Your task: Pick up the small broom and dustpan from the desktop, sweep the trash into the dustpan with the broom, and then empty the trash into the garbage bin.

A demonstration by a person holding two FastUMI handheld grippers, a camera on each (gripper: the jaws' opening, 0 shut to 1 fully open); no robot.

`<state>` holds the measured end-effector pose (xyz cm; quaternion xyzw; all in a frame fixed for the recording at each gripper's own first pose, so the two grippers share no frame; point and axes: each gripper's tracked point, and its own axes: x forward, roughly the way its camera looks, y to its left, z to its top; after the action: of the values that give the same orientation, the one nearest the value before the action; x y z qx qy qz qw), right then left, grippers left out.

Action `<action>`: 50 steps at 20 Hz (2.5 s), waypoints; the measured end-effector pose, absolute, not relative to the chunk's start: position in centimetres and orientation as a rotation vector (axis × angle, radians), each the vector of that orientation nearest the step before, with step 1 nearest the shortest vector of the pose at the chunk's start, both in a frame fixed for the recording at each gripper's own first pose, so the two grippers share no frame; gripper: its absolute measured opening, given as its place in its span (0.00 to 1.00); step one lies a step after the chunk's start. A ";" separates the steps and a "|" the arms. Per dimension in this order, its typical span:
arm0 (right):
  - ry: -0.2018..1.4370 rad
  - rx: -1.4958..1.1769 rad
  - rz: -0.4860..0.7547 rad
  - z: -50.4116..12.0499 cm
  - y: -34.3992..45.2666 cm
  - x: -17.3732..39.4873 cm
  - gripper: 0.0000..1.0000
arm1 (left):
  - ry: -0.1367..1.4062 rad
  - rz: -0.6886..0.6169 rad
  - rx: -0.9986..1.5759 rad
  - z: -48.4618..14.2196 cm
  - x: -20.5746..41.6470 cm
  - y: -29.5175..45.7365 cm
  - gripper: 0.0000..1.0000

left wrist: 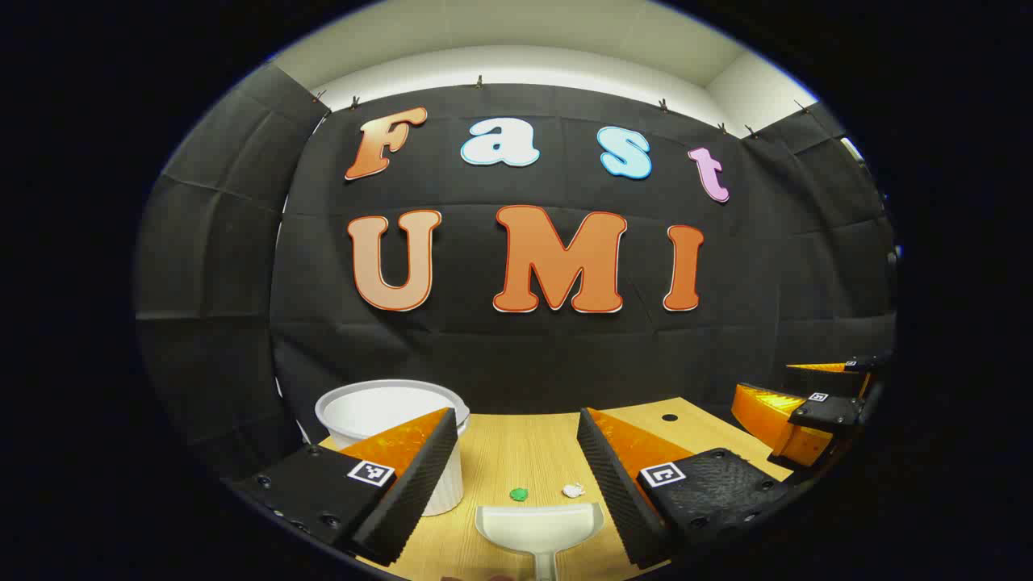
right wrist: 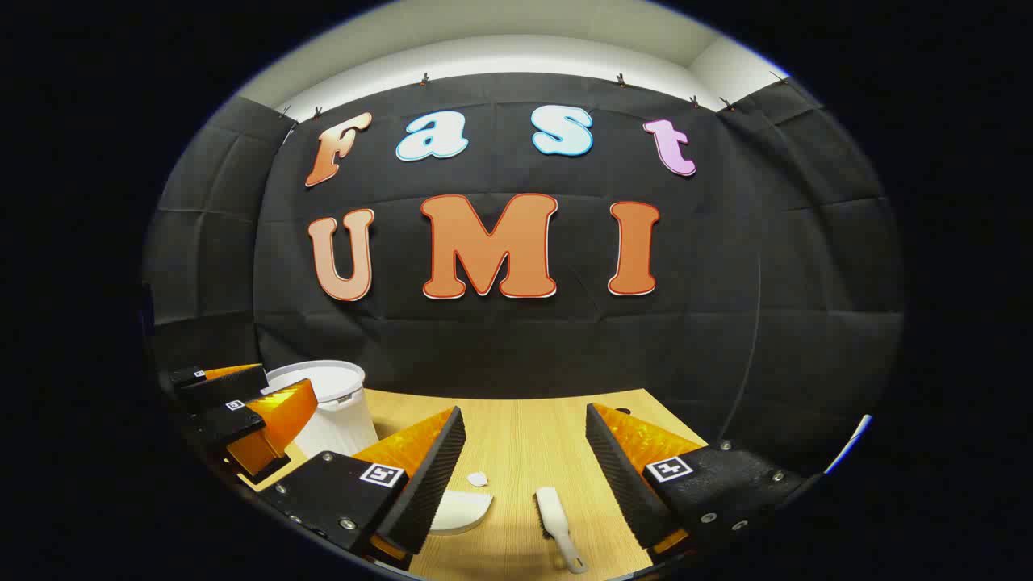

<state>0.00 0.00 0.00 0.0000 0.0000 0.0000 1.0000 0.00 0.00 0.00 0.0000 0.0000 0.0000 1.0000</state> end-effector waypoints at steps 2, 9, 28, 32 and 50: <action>0.003 0.004 0.010 0.0 0.1 -0.1 0.93 | 0.006 0.002 -0.004 -0.3 0.0 -0.1 0.95; 0.003 0.009 0.002 0.0 -0.8 -0.3 0.93 | 0.002 0.021 -0.004 -0.5 0.1 0.2 0.95; 0.013 -0.018 -0.056 -0.3 -1.6 -0.6 0.93 | 0.002 -0.030 -0.001 -0.7 0.6 -0.2 0.95; -0.001 -0.024 -0.044 0.2 -1.7 -0.5 0.93 | -0.008 -0.030 0.012 -0.4 0.7 -0.7 0.95; 0.086 -0.016 0.142 -2.7 -8.3 5.8 0.93 | 0.071 0.070 0.062 -2.8 2.1 -6.8 0.95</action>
<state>5.81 -8.25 -2.74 -0.0080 0.0428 0.0711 0.9965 2.11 -6.83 -2.80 0.0311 0.0356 0.0348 0.9983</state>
